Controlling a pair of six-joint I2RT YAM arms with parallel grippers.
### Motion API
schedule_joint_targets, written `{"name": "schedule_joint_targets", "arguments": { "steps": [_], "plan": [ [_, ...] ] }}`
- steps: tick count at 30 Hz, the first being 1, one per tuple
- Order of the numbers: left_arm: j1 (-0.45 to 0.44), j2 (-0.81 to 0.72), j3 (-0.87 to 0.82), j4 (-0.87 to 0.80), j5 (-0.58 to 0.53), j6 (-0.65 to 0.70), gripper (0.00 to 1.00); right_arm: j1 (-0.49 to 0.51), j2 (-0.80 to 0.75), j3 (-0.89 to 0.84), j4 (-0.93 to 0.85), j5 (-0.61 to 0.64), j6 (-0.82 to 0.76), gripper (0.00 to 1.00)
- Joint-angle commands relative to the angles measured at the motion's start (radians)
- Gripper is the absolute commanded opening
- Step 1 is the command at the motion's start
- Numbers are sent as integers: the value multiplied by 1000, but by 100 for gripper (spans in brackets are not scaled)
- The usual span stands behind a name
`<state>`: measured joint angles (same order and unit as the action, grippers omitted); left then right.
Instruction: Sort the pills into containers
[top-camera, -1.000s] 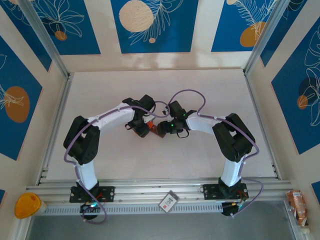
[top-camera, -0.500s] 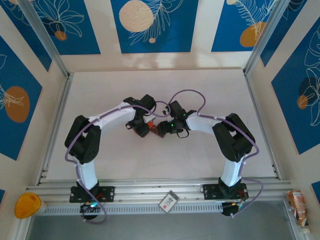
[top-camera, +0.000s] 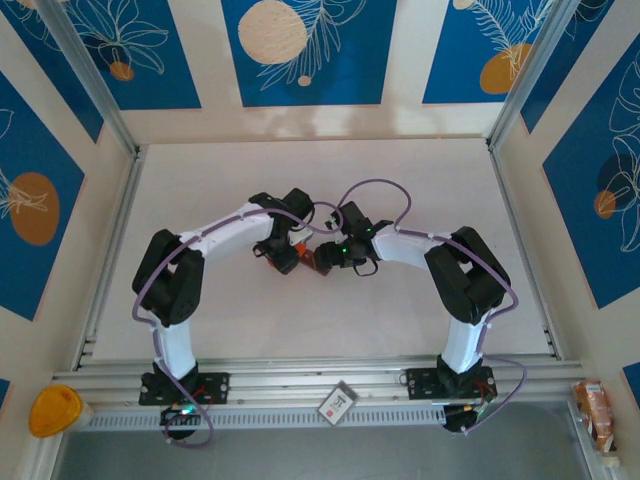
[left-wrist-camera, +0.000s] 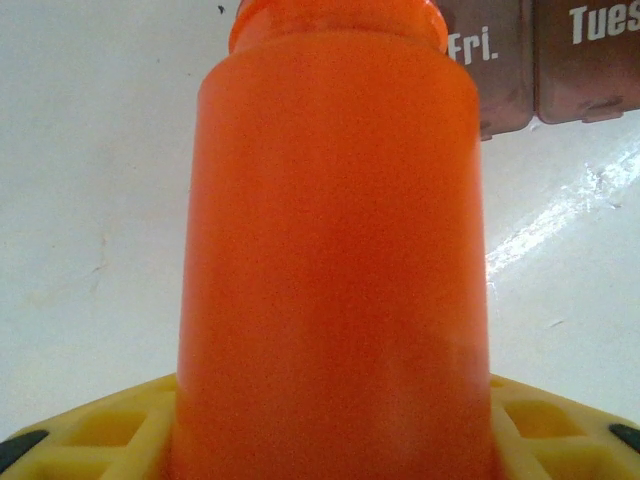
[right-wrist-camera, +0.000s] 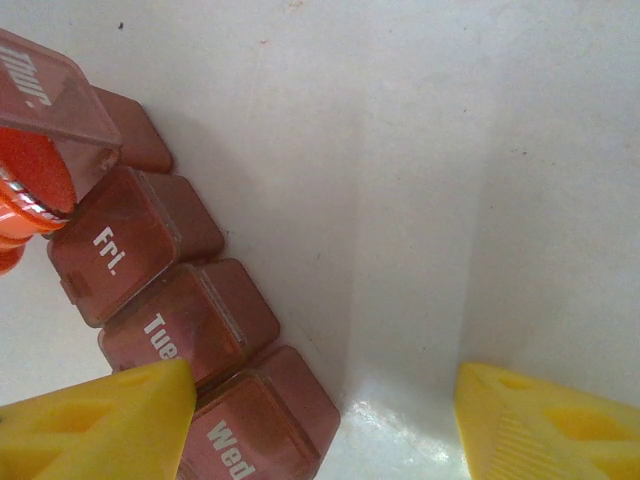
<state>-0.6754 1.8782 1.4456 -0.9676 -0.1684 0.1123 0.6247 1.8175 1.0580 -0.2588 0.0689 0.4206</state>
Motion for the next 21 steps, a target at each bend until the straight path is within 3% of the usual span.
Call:
{"name": "schedule_joint_targets", "arguments": {
  "steps": [1, 21],
  "plan": [
    [-4, 36, 23, -67, -48, 20, 0, 20, 46, -35, -88, 19, 3, 70],
    [-4, 101, 123, -115, -51, 52, 0, 26, 46, -49, -81, 22, 7, 70]
  ]
}}
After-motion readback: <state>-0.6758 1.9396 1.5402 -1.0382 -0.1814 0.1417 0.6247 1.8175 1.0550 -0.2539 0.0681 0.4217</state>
